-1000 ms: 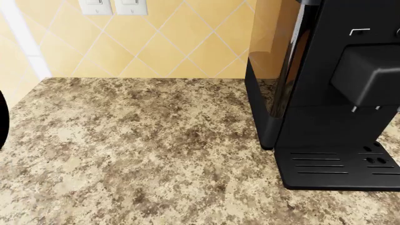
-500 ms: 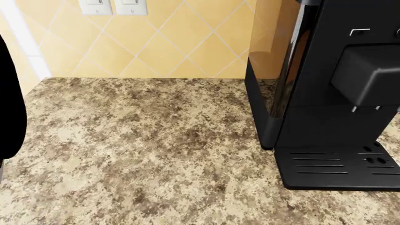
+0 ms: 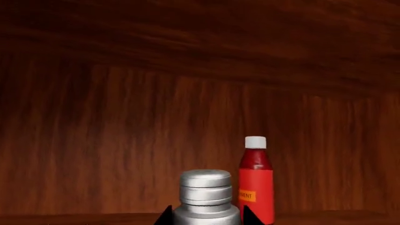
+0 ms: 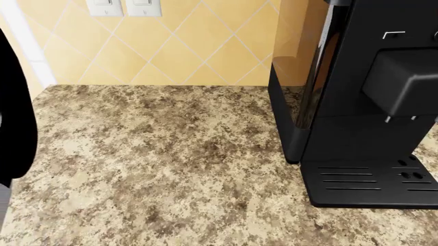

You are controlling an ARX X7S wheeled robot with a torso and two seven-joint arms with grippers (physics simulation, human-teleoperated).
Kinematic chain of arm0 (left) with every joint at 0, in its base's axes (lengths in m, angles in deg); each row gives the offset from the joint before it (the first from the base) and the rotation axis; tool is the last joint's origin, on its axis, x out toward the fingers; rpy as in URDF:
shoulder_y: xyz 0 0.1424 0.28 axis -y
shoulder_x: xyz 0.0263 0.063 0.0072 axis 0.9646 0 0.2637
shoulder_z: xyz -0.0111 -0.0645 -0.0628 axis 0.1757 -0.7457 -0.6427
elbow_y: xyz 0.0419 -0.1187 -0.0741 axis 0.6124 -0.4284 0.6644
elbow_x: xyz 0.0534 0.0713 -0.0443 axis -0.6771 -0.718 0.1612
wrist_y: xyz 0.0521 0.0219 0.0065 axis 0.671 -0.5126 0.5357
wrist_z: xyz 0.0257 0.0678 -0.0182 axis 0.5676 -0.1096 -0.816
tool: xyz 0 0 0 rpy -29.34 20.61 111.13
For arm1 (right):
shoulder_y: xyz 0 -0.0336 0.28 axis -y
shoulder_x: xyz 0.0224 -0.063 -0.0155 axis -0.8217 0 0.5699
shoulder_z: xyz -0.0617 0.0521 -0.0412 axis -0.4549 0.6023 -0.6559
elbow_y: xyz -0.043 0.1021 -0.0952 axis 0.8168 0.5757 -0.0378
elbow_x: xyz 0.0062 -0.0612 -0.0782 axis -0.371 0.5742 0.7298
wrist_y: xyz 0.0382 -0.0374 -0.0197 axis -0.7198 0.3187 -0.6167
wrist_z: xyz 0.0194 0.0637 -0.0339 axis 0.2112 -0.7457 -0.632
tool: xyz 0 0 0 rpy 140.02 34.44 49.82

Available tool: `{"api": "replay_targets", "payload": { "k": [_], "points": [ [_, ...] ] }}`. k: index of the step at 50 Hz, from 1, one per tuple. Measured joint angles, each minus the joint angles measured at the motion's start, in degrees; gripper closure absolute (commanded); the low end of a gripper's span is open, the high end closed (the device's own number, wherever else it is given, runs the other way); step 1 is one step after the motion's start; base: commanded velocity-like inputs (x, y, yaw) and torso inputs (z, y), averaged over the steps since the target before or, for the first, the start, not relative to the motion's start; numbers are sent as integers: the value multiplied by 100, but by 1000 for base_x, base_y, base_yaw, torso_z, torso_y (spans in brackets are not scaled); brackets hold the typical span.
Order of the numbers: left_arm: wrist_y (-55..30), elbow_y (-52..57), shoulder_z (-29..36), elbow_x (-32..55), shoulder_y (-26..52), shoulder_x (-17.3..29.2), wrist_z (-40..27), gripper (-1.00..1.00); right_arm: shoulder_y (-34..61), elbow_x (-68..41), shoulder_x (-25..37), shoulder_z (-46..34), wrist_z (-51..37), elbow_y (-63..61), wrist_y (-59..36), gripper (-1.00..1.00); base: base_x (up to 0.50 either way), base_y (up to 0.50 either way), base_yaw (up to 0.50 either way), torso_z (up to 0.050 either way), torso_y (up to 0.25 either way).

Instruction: Pick and place the shaker into the drawer. Then close the cabinet.

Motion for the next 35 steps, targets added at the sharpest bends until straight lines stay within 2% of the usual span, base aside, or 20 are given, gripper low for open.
{"api": "replay_targets", "payload": {
  "k": [9,19,30,35],
  "points": [
    [444,-19,-28,389,-105,-4,-408,100,53,-86,18,-37,-48,22,0,100,3,-1,-2,0,0],
    [713,439,-207,707,73,67,-966,100,117,-196,28,-55,-102,49,-2,100,0,0,0,0,0],
    [550,1137,-482,1205,308,186,-1556,100,-26,-645,4,181,-235,20,-114,100,0,0,0,0,0],
    [292,1675,-597,1598,220,294,-1941,100,-117,-1229,10,286,-606,-68,-241,100,-484,-10,0,0,0]
  ]
}}
